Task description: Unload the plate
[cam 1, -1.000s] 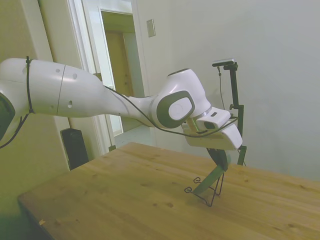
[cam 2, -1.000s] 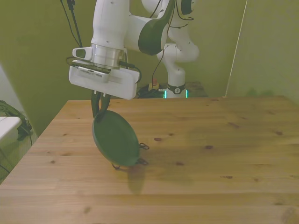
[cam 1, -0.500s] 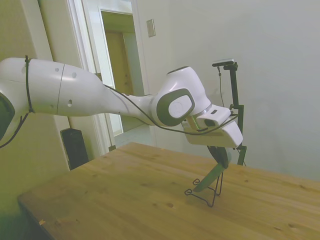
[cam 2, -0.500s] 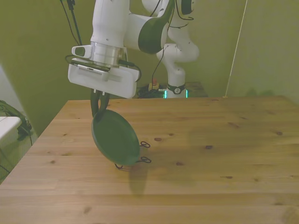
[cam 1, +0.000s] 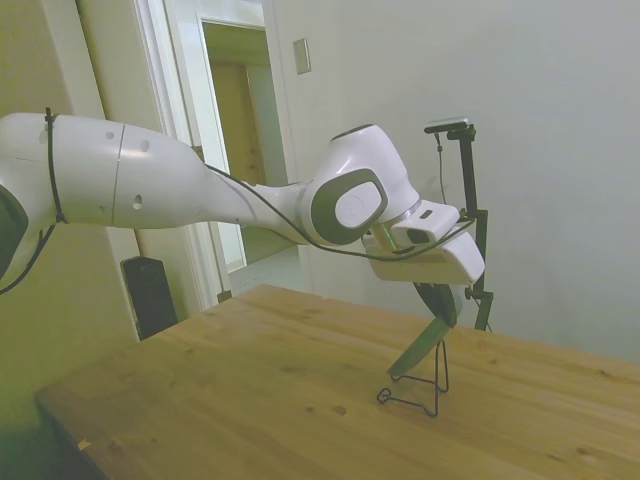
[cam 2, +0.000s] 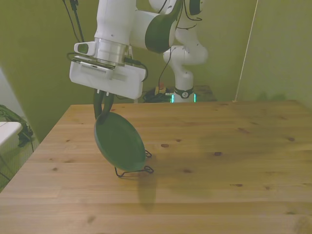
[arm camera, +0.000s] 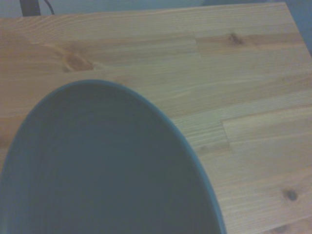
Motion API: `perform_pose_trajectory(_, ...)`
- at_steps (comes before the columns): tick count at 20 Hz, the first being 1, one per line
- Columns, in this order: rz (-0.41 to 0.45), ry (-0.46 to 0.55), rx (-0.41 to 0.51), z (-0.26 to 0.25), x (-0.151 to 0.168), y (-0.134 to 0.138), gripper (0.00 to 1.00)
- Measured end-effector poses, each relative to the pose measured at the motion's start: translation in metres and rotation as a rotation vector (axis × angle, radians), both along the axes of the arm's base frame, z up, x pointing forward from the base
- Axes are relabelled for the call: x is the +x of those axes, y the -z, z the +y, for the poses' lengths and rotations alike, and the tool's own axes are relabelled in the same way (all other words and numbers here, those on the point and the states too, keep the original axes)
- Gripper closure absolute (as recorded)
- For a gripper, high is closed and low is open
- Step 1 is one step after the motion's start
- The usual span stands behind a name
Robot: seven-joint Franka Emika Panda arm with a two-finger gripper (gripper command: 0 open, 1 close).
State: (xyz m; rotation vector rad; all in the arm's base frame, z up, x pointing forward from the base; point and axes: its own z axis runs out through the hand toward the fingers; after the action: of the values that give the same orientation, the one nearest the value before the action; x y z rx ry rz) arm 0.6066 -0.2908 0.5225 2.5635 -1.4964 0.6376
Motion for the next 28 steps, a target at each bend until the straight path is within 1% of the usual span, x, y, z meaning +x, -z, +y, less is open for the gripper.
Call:
perform_pose_trajectory(6, -0.050, -0.034, -0.008, 0.027, 0.016, -0.038, 1.00)
perform_pose_trajectory(9, -0.078, -0.048, 0.009, 0.051, 0.027, -0.047, 1.00)
perform_pose_trajectory(11, -0.099, -0.046, 0.044, 0.069, 0.035, -0.047, 1.00)
perform_pose_trajectory(14, -0.111, -0.048, 0.111, 0.092, 0.047, -0.037, 1.00)
perform_pose_trajectory(19, -0.099, -0.071, 0.206, 0.124, 0.067, -0.008, 1.00)
perform_pose_trajectory(22, -0.091, -0.078, 0.279, 0.143, 0.071, 0.009, 1.00)
perform_pose_trajectory(25, -0.058, -0.053, 0.371, 0.149, 0.070, 0.030, 1.00)
perform_pose_trajectory(28, -0.002, -0.029, 0.456, 0.144, 0.068, 0.060, 1.00)
